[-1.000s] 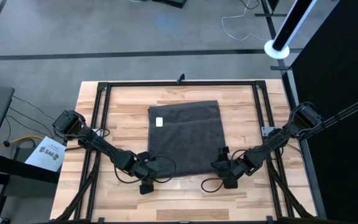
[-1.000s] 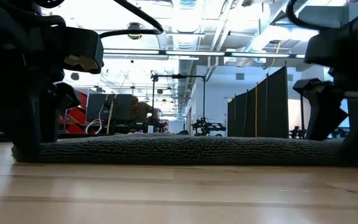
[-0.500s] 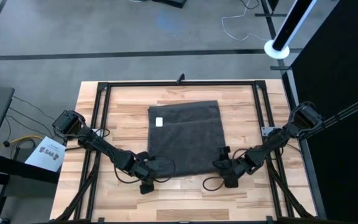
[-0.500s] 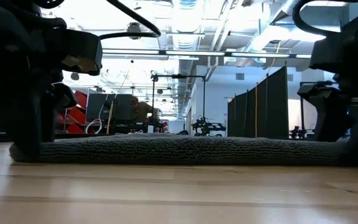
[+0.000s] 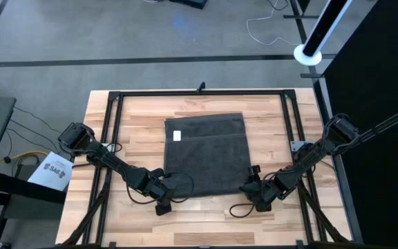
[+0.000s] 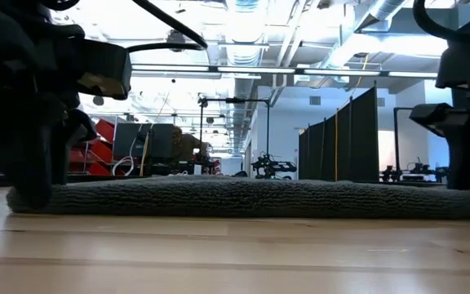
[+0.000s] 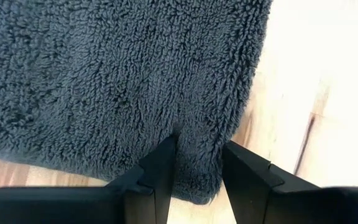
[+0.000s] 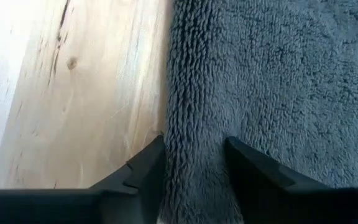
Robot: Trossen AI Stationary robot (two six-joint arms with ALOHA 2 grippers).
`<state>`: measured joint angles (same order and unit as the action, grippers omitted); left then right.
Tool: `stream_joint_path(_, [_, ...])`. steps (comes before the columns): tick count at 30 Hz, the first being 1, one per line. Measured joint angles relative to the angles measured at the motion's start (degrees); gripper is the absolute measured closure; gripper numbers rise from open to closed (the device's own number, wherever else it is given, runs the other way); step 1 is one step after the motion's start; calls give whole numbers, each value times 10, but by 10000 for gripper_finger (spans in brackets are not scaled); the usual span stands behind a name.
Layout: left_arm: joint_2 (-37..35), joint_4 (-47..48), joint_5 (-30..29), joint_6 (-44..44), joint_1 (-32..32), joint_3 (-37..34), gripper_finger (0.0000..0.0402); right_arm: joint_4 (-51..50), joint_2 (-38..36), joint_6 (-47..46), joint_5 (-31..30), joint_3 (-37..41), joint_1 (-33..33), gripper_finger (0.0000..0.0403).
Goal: Roll towel
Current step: Roll the gray towel
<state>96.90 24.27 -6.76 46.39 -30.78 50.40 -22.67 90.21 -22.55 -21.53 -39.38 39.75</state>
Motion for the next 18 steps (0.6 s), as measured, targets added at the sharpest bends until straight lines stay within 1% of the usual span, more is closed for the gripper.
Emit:
stream_joint_path(5, [6,15,0,4,-1,1,289,-25,0,-14,-1,0,4,350])
stream_joint_path(7, [6,20,0,1,-1,1,304,-35,0,-27,-1,0,4,381])
stream_joint_path(8, [6,23,0,-1,-1,1,316,-37,0,-32,-1,0,4,391])
stream_joint_path(11, [5,34,4,0,-1,1,373,-39,-1,-59,-1,0,3,395])
stream_joint_path(12, [3,35,10,1,-1,1,386,-39,-2,-68,0,0,3,395])
stream_joint_path(16, [-2,45,35,6,-8,16,396,-43,-3,-89,19,-10,7,395])
stream_joint_path(18, [-8,47,70,5,-14,34,398,-40,-4,-89,65,-22,12,395])
